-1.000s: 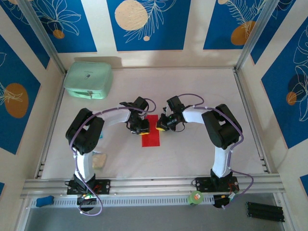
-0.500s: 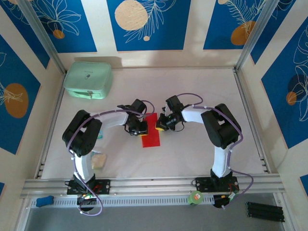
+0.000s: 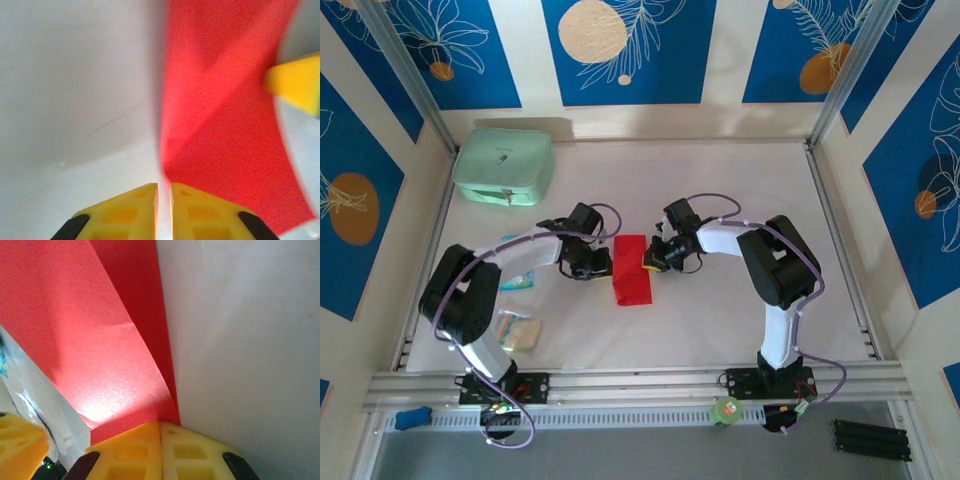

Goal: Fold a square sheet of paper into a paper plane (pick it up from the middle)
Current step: First fold the square sheet of paper in half at the center of the table.

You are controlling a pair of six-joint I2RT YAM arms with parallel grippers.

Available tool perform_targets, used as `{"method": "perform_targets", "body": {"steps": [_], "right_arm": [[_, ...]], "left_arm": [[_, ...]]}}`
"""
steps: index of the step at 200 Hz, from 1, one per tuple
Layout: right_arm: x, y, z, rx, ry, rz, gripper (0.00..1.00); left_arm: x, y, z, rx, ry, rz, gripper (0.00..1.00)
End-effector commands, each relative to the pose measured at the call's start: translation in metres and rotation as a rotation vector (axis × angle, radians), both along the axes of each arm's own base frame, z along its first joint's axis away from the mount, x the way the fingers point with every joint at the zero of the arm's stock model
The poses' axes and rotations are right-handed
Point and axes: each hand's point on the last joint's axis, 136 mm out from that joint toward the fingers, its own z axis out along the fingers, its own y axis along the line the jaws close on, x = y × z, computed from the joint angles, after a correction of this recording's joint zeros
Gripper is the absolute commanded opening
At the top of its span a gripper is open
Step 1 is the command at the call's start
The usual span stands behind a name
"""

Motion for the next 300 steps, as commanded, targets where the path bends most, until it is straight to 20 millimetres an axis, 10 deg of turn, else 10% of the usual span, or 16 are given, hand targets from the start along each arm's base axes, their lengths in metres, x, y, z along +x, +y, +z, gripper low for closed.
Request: {"method": "perform_targets", "body": {"steps": [1, 45, 148, 191, 243, 300], "right_arm": [[-0.021, -0.035, -0.046, -0.195, 0.112, -0.034, 0.06], [-0.022, -0.034, -0.048, -0.199, 0.119, -0.032, 0.06], [-0.024, -0.041, -0.057, -0.245, 0.144, -0.044, 0.05], [-0.025, -0.044, -0.059, -0.261, 0.152, -0.05, 0.05], [-0.025, -0.044, -0.059, -0.265, 0.153, -0.053, 0.05], [-0.025, -0.043, -0.06, -0.26, 0.162, -0.058, 0.05]], "left_arm": [[0.007, -0.029, 0.014, -0.171, -0.028, 0.035, 0.15], [0.009, -0.054, -0.007, -0.268, 0.037, 0.073, 0.15], [-0.056, 0.001, -0.065, -0.049, 0.143, -0.064, 0.13], [-0.063, 0.024, -0.045, 0.009, 0.093, -0.111, 0.12], [-0.017, -0.019, 0.013, -0.226, -0.069, 0.022, 0.12], [-0.015, -0.047, -0.013, -0.236, 0.021, 0.03, 0.12]]}}
